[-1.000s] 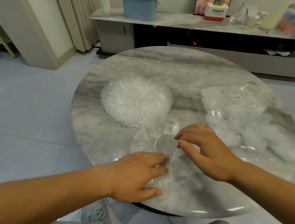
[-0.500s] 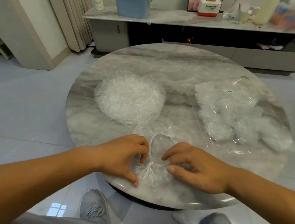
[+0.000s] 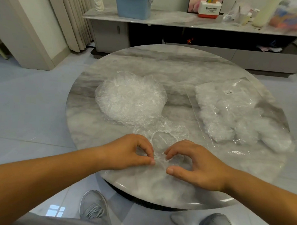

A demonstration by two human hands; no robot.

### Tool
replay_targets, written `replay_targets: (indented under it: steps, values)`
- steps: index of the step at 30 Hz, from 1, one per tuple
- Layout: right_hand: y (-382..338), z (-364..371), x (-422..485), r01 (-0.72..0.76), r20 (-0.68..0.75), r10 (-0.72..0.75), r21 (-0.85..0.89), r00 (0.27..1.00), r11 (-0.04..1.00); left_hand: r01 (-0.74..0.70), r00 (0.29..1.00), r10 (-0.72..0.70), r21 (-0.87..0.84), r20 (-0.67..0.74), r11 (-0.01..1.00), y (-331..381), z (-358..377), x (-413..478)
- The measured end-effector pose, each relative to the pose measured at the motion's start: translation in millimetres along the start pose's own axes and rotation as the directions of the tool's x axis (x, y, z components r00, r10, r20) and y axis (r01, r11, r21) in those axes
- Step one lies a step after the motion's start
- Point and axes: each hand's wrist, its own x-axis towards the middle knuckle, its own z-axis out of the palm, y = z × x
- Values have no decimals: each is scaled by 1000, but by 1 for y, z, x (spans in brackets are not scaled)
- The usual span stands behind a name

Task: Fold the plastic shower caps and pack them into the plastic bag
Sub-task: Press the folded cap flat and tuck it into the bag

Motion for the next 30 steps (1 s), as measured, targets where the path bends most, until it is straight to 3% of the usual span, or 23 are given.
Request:
replay_targets:
  steps: [5, 12, 16, 20, 28, 30]
  values:
    - [4, 5, 4, -98, 14, 98, -2, 995, 995, 61, 997, -65, -99, -33, 993, 4, 2, 3]
    - [3, 12, 10, -120, -25, 118, -74, 993, 990, 115, 991, -122, -133, -48, 984, 5, 8, 7]
    - [7, 16, 16, -204, -74, 212, 104, 975, 973, 138, 987, -152, -213, -53, 967, 6, 9, 8]
    - [10, 13, 24, -264, -129, 294, 212, 947, 941, 167, 982, -181, -175, -62, 970, 2, 7, 12]
    - [11, 9, 32, -394, -186, 367, -141, 911, 908, 276, 927, -281, -54, -247, 960, -1, 7, 24]
    - [11, 8, 33, -421, -197, 389, -168, 900, 891, 273, 923, -237, 80, -302, 959, 1, 6, 24]
